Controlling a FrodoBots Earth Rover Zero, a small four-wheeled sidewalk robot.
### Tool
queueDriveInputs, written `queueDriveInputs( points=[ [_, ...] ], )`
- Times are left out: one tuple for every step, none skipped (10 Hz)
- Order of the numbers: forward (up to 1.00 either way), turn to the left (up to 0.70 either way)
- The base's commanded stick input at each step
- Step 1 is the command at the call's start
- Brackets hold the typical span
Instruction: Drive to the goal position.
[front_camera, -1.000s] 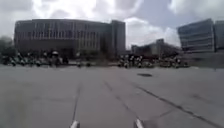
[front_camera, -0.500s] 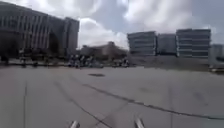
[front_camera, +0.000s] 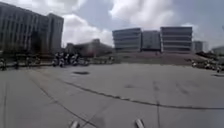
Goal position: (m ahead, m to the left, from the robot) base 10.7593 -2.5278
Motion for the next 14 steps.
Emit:
queueDriveInputs(
  points=[
    [0.0, -0.45],
    [0.0, -0.45],
    [0.0, -0.45],
    [0.0, -0.45],
    [0.0, -0.45],
    [0.0, -0.45],
    [0.04, -0.44],
    [0.57, -0.33],
    [0.85, -0.06],
    [0.85, 0.0],
    [0.85, 0.0],
    [0.85, 0.0],
    [0.85, 0.0],
    [0.85, 0.0]
  ],
)
